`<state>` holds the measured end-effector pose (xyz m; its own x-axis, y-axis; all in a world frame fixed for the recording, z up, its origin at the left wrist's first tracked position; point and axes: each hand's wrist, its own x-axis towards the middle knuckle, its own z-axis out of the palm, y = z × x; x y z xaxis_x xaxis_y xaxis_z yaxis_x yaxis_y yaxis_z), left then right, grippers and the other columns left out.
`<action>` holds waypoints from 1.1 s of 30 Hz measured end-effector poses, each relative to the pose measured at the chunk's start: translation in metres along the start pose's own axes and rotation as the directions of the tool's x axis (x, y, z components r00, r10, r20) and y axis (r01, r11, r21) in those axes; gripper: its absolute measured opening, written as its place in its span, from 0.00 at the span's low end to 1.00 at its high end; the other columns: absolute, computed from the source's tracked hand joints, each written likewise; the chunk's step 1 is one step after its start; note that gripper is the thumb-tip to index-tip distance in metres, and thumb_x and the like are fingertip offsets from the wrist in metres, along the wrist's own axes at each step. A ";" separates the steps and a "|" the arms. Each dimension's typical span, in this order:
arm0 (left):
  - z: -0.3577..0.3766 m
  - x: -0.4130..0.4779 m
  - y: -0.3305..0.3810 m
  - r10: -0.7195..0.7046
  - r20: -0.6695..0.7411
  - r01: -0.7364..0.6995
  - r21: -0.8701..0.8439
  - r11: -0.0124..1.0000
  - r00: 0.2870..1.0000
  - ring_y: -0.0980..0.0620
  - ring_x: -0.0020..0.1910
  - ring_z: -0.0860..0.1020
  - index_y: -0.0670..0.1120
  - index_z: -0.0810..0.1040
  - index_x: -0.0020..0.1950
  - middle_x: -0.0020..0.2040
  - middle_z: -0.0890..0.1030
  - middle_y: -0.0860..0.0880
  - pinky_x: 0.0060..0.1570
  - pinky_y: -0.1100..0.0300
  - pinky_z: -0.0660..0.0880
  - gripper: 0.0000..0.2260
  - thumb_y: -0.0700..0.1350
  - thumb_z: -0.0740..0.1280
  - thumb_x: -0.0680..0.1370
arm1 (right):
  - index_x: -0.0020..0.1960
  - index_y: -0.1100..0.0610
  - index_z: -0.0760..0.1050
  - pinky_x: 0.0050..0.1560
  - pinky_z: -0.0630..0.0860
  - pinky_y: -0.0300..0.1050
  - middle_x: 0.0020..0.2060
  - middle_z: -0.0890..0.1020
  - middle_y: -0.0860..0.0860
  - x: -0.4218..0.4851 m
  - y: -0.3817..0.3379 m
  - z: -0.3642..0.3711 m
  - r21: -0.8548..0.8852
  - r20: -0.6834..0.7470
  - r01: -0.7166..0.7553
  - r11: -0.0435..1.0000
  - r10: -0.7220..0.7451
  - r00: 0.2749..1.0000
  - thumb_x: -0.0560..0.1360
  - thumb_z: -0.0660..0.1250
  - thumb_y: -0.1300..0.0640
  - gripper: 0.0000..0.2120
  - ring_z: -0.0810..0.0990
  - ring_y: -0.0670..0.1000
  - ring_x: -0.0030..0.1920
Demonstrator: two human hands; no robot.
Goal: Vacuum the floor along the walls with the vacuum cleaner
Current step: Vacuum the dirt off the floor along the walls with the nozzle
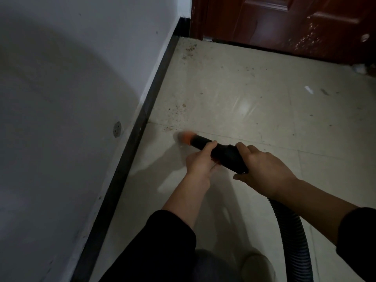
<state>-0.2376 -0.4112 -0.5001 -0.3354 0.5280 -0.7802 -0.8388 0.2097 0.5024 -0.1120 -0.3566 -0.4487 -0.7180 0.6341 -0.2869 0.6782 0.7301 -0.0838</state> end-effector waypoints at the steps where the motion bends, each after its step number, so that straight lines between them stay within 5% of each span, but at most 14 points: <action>1: -0.001 -0.001 0.001 -0.007 -0.006 0.007 -0.009 1.000 1.000 0.50 0.43 0.84 0.37 0.77 0.59 0.50 0.84 0.40 0.37 0.61 0.81 0.15 0.43 0.73 0.75 | 0.68 0.54 0.61 0.44 0.76 0.47 0.56 0.75 0.53 -0.001 -0.001 0.000 -0.002 0.003 0.006 1.000 -0.006 1.000 0.74 0.70 0.46 0.29 0.79 0.56 0.49; 20: -0.056 -0.015 0.031 0.035 -0.182 -0.054 -0.097 0.994 0.983 0.48 0.48 0.83 0.39 0.77 0.60 0.53 0.83 0.42 0.30 0.61 0.78 0.16 0.45 0.70 0.75 | 0.69 0.54 0.60 0.43 0.72 0.44 0.56 0.75 0.53 0.026 -0.059 0.004 0.023 0.063 0.202 0.979 -0.203 0.977 0.74 0.71 0.46 0.31 0.78 0.56 0.50; 33: -0.035 -0.021 0.008 -0.027 -0.127 0.021 -0.050 0.999 0.992 0.48 0.48 0.83 0.39 0.76 0.60 0.53 0.82 0.41 0.36 0.60 0.80 0.17 0.46 0.70 0.75 | 0.70 0.52 0.59 0.46 0.77 0.45 0.57 0.75 0.52 -0.002 -0.033 0.003 -0.011 0.059 0.135 0.991 -0.134 0.989 0.74 0.70 0.46 0.32 0.79 0.53 0.49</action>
<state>-0.2521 -0.4491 -0.4931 -0.3639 0.4136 -0.8346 -0.8663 0.1790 0.4664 -0.1325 -0.3828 -0.4481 -0.7919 0.5144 -0.3291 0.5735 0.8115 -0.1116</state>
